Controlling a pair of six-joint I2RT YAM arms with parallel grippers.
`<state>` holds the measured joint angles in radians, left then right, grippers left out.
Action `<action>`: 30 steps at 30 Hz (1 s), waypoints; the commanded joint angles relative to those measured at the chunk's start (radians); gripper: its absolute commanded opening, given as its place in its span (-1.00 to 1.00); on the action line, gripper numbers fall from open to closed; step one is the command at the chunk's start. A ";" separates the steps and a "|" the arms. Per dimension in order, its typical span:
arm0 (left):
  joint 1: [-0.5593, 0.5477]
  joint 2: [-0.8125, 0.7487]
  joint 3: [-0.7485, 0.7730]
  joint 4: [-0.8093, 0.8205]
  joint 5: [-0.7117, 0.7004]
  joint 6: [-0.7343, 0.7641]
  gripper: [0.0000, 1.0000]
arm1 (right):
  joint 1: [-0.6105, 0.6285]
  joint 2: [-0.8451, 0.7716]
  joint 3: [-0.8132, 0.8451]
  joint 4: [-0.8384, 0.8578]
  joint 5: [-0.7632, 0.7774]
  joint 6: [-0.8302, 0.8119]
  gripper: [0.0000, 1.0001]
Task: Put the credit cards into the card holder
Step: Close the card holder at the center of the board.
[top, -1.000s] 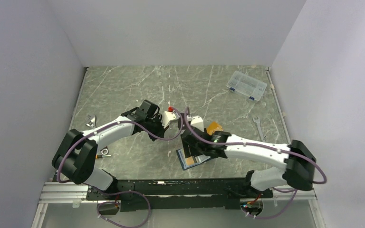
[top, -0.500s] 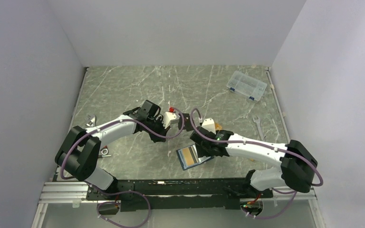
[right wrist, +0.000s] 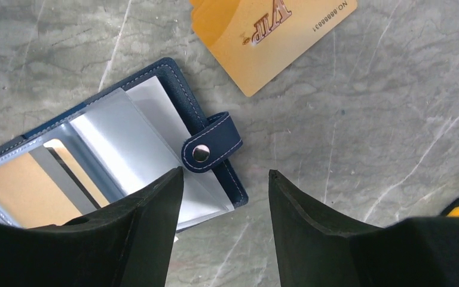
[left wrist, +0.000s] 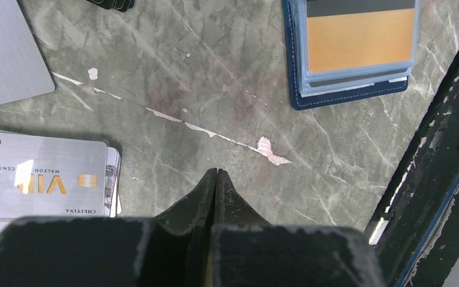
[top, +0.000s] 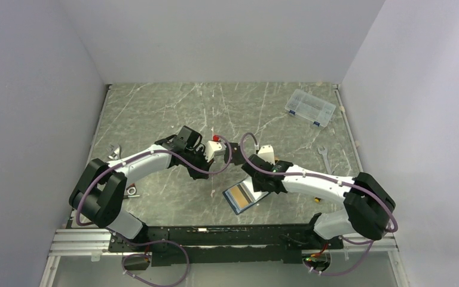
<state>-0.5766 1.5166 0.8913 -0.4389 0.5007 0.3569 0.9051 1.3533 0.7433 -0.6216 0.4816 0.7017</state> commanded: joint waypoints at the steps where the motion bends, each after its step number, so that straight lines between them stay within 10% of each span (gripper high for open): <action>1: -0.002 -0.011 0.034 -0.013 0.034 0.020 -0.93 | -0.010 0.022 0.000 0.087 0.023 -0.039 0.13; 9: -0.002 -0.009 0.037 -0.034 0.053 0.043 -0.93 | -0.021 0.082 0.007 0.198 0.031 -0.129 0.03; 22: -0.002 -0.008 0.032 -0.055 0.078 0.069 -0.92 | -0.025 0.073 -0.024 0.236 -0.003 -0.117 -0.74; 25: -0.003 -0.007 0.033 -0.059 0.086 0.073 -0.92 | -0.026 0.073 -0.009 0.230 0.013 -0.139 -0.64; 30: -0.003 -0.010 0.032 -0.066 0.089 0.079 -0.92 | -0.035 0.077 0.016 0.254 0.008 -0.195 0.14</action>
<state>-0.5766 1.5166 0.8925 -0.4965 0.5529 0.4065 0.8833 1.4544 0.7250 -0.4046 0.4725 0.5560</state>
